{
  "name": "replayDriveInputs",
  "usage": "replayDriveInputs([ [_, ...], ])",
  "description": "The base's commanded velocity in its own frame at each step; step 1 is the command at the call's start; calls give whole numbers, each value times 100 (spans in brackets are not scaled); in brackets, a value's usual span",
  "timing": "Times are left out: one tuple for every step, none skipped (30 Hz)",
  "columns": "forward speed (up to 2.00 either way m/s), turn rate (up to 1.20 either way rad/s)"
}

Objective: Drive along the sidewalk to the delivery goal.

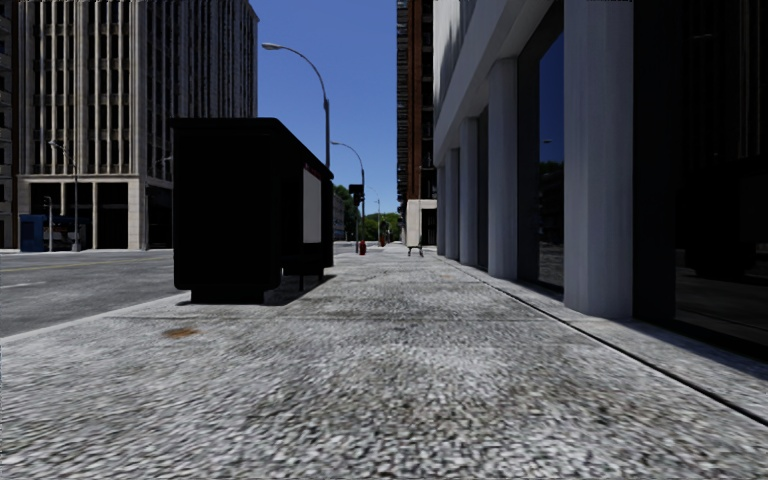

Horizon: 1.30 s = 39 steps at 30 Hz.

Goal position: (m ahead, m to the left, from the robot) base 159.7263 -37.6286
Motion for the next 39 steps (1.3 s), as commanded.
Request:
replayDriveInputs([
  [200, -10],
  [200, -10],
  [200, 0],
  [200, 0],
  [200, 0],
  [200, 0],
  [200, 0],
  [200, 0],
  [200, 0],
  [200, 0],
  [200, 0],
  [200, 0],
  [200, 0],
  [200, -5],
  [200, -8],
  [200, -9],
  [200, -9],
  [200, -9],
  [200, -10],
  [200, -12],
  [200, -14],
  [200, -14],
  [200, -14],
  [200, -15],
  [200, -18],
  [200, -18],
  [200, -18],
  [200, -18],
  [200, -18],
  [200, -18],
  [200, -18],
  [200, -18],
  [200, -27],
  [200, -34],
  [200, -34],
  [200, -34],
  [200, -14],
  [200, 0],
  [200, 0],
])
